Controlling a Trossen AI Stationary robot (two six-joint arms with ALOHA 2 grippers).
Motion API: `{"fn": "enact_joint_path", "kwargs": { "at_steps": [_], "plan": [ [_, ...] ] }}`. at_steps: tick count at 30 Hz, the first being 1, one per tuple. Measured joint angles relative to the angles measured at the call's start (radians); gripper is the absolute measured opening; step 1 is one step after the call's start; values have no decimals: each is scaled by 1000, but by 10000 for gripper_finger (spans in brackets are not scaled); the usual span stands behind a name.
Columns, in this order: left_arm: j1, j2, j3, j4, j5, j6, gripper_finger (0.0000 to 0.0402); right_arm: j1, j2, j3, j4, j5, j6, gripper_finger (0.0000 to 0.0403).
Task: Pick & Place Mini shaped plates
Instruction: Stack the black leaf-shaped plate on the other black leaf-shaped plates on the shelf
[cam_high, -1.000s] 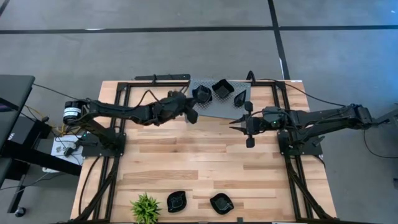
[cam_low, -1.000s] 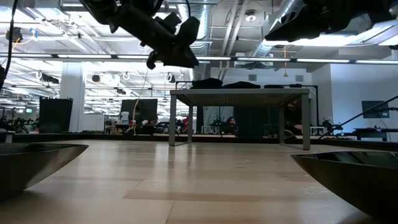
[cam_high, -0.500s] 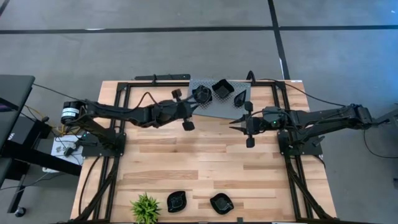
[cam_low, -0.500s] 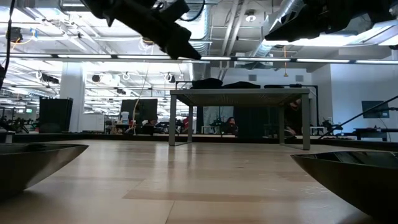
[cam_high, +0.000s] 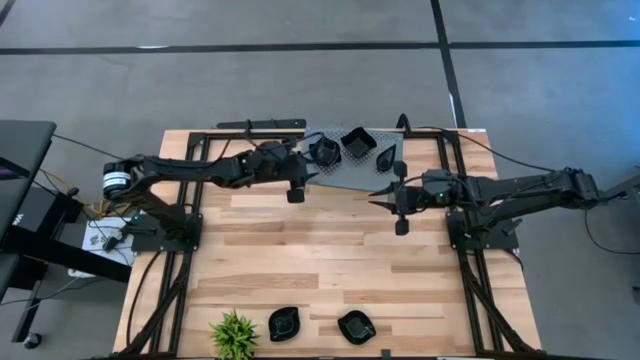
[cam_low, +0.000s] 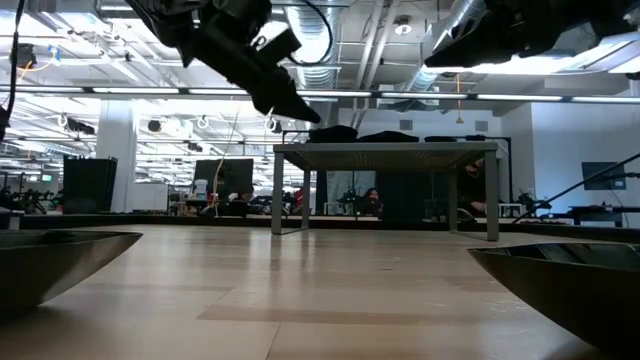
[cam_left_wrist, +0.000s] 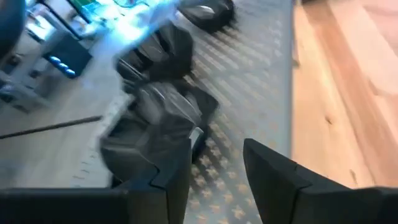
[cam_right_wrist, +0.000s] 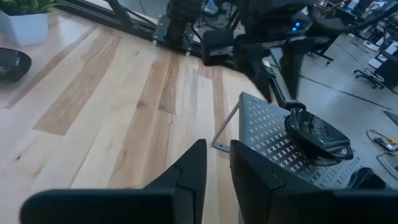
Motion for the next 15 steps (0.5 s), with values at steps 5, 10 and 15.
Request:
{"fn": "enact_joint_path", "kwargs": {
  "at_steps": [5, 10, 15],
  "plan": [
    [18, 51, -1, 68, 21, 69, 137, -12, 0, 0, 0, 0, 0, 66],
    [23, 57, -1, 119, 19, 78, 136, -19, 0, 0, 0, 0, 0, 66],
    [45, 74, 0, 123, 44, 78, 129, -19, 0, 0, -1, 0, 0, 66]
  ]
}}
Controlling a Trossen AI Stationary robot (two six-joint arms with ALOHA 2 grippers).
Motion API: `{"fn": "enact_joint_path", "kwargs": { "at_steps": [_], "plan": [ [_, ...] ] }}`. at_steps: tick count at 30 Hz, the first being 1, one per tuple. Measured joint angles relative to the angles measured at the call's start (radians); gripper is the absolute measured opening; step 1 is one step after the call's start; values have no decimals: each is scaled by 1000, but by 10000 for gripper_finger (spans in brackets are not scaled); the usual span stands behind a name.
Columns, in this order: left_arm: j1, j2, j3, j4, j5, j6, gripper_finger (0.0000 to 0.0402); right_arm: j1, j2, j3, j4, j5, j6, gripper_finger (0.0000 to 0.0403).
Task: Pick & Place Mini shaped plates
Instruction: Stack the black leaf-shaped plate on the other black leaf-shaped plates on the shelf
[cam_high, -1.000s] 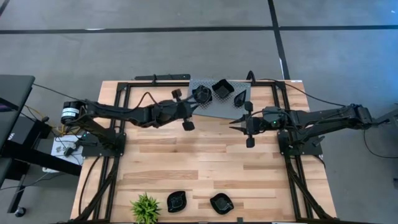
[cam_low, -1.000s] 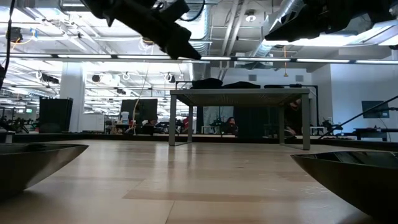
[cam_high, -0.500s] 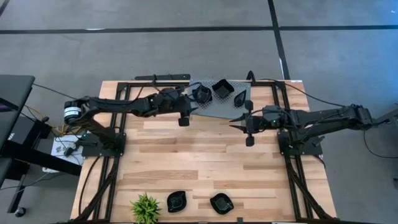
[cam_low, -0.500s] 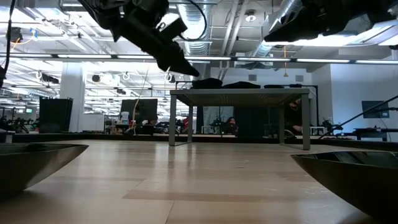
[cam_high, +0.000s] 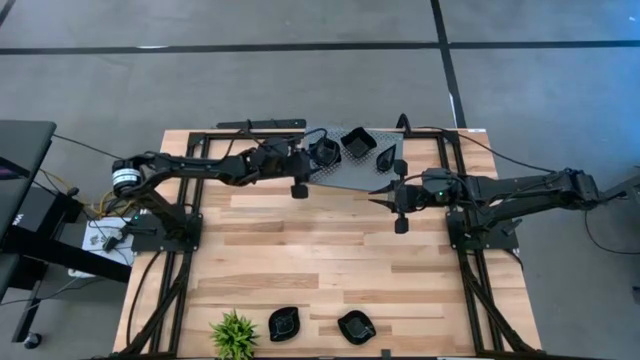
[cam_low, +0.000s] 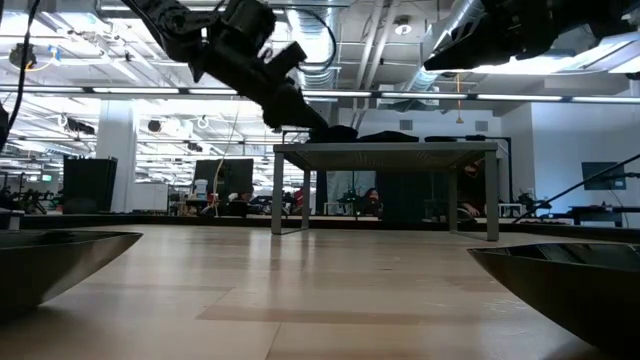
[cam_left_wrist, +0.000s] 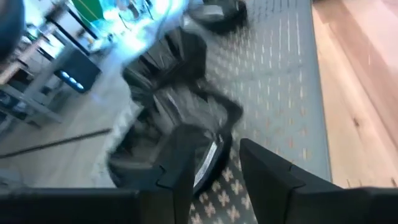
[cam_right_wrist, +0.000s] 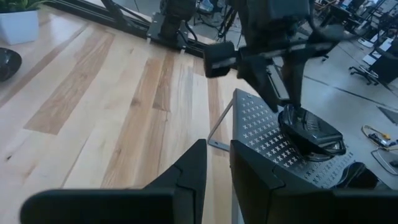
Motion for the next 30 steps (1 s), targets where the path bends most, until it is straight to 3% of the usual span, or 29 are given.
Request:
{"fn": "enact_joint_path", "kwargs": {
  "at_steps": [30],
  "plan": [
    [22, 35, 0, 47, 14, 15, 20, 0, 0, 0, -3, 0, 16, 66]
  ]
}}
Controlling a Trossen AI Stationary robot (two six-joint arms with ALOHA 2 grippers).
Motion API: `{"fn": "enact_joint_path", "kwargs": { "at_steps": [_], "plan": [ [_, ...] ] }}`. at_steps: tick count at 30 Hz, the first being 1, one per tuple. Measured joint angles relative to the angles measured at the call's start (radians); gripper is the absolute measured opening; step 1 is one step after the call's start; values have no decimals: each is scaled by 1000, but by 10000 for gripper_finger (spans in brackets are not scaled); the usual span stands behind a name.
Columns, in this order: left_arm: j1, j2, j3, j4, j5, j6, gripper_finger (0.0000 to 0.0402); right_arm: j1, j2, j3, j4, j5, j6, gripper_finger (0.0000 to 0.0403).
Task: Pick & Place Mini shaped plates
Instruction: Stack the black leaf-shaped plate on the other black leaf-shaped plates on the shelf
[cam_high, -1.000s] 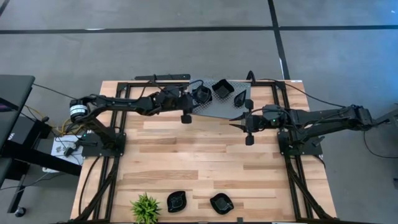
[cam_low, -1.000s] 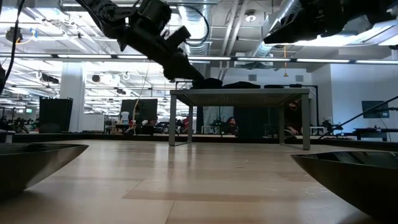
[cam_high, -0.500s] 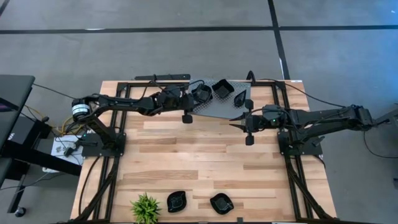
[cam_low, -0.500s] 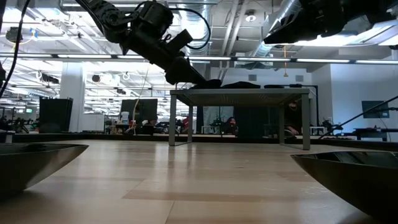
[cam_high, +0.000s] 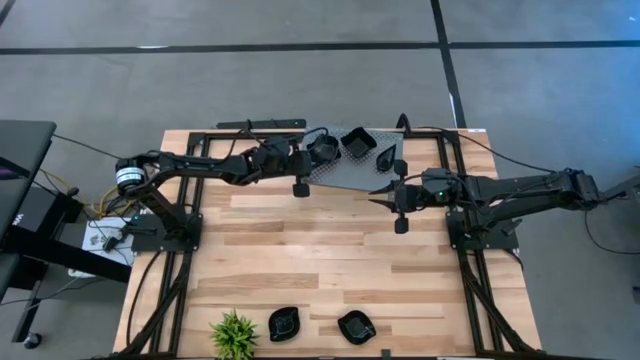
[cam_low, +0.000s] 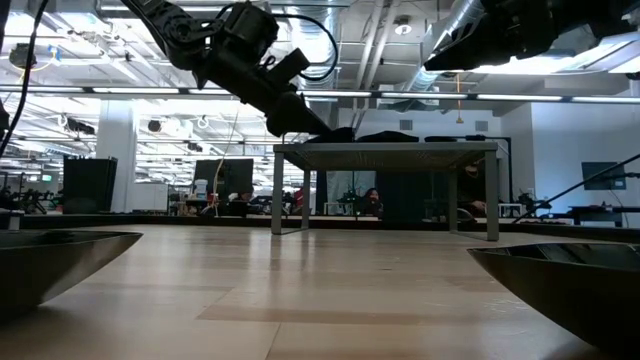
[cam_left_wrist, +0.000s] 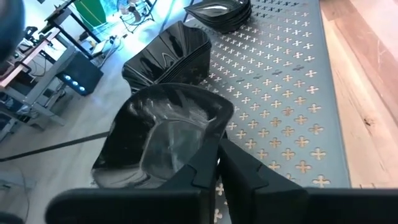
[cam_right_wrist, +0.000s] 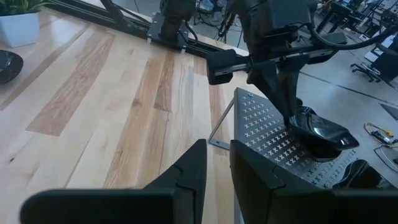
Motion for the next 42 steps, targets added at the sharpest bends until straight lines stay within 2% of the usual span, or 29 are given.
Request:
{"fn": "enact_joint_path", "kwargs": {
  "at_steps": [4, 8, 13, 18, 24, 29, 38, 42],
  "plan": [
    [-1, 0, 0, 9, -1, 0, 6, 0, 0, 0, 0, 0, -12, 66],
    [-32, -1, 0, 81, -1, 0, 5, 0, 0, 0, 0, 0, -17, 66],
    [-50, -1, 0, 95, -9, -7, 5, 0, 0, 0, 0, 0, -19, 66],
    [-50, -1, 0, 95, -152, -26, 4, 0, 0, 0, 1, 0, -18, 66],
    [-84, -1, 0, 59, -191, -33, 4, 0, 0, 0, 1, 0, -15, 66],
    [-114, -1, 0, 32, -304, -41, 5, 0, 0, 0, 1, 0, -8, 66],
    [-103, -1, 0, 40, -316, -139, 50, 1, 0, 0, 1, 0, -8, 66],
    [-138, -1, 0, 55, -306, -213, 76, 1, 0, 0, 1, 0, -8, 66]
  ]
}}
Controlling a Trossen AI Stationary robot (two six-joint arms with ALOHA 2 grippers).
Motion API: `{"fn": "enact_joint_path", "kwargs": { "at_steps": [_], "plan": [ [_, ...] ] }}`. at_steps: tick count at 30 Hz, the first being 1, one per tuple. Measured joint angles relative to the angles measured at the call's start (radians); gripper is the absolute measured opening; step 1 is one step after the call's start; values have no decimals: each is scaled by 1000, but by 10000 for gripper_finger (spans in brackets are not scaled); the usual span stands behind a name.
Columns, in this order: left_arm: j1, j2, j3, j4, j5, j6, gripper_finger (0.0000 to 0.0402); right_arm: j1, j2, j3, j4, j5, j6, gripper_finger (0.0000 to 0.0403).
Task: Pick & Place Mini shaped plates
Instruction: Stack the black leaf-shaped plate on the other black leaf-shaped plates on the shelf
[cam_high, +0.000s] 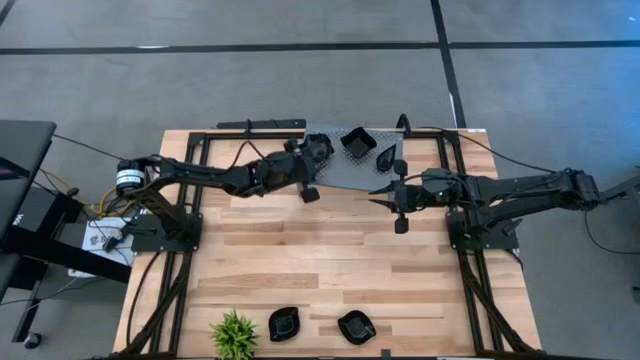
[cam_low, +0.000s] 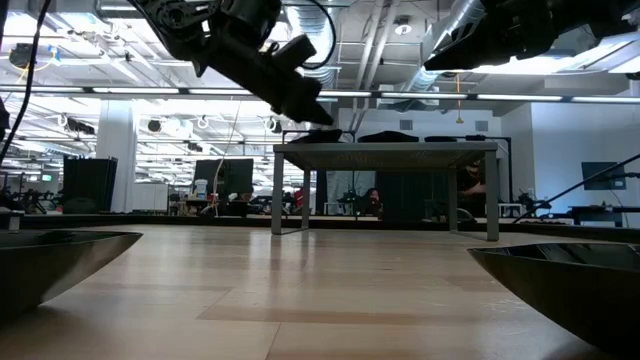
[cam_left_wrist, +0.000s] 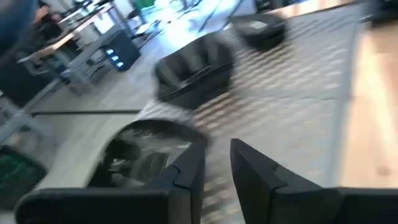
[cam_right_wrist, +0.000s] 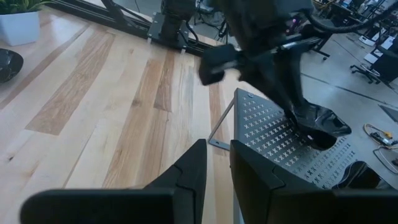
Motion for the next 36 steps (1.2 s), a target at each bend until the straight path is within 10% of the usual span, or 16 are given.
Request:
{"fn": "enact_joint_path", "kwargs": {
  "at_steps": [5, 11, 18, 36],
  "plan": [
    [-100, 0, 0, 45, 8, 37, 89, 0, 0, 0, 0, 0, -10, 66],
    [-101, 0, 0, 43, -253, 199, 90, 0, 0, 0, 1, 0, -11, 66],
    [18, 0, 0, 11, -19, 108, 90, 0, 0, 0, 5, 0, -11, 66],
    [66, 0, -4, -9, 50, 58, 90, 0, 0, 0, 0, 0, 0, 66]
  ]
}}
